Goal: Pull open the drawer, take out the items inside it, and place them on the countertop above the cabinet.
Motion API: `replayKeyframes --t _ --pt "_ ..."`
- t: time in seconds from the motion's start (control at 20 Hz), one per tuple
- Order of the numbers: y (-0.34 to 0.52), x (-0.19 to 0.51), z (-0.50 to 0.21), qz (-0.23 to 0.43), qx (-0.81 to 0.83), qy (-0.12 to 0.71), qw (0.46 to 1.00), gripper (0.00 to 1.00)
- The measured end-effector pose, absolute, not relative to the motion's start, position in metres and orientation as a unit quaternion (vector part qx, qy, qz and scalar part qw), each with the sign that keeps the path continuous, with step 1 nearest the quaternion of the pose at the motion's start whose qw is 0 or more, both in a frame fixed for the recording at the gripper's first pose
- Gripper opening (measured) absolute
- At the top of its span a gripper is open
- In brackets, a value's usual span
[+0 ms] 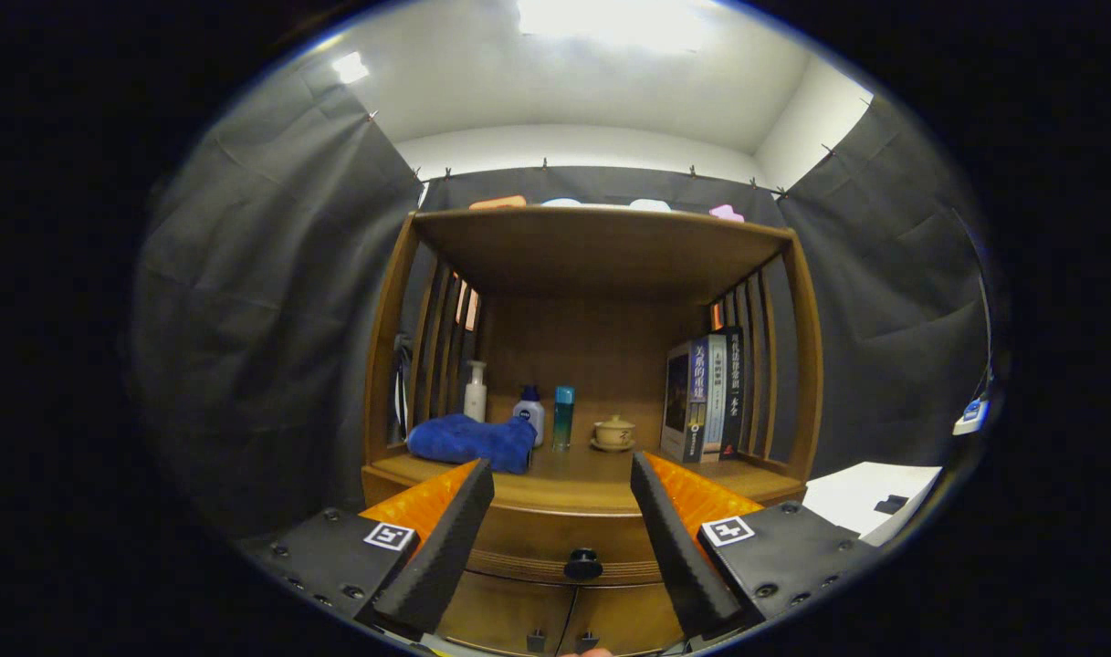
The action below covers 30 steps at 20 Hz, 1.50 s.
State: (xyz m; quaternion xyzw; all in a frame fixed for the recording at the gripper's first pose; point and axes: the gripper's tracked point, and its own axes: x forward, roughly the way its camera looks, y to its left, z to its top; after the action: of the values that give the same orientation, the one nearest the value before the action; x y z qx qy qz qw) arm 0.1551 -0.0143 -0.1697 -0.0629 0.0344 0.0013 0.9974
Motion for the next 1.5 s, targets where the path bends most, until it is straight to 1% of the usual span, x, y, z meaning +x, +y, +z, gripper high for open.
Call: replayKeyframes --t 0.15,0.25,0.45,0.55,0.7,0.8,1.15,1.3,1.5 --pt "-0.037 0.177 -0.239 -0.011 -0.062 0.085 0.994 0.99" --pt "-0.043 0.193 -0.270 -0.015 -0.051 0.109 0.993 0.99" --pt "-0.059 0.213 -0.304 -0.038 -0.036 0.135 0.990 0.96" --pt "-0.065 0.220 -0.316 -0.040 -0.013 0.146 0.988 0.93" --pt "-0.075 0.234 -0.333 -0.053 0.005 0.166 0.985 0.79" --pt "-0.068 0.236 -0.331 -0.042 0.010 0.158 0.987 0.69" --pt "-0.069 0.236 -0.330 -0.052 0.007 0.146 0.988 0.36" --pt "-0.067 0.226 -0.327 -0.048 0.015 0.155 0.987 0.36" --pt "-0.063 0.185 -0.317 -0.045 0.009 0.150 0.988 0.35"
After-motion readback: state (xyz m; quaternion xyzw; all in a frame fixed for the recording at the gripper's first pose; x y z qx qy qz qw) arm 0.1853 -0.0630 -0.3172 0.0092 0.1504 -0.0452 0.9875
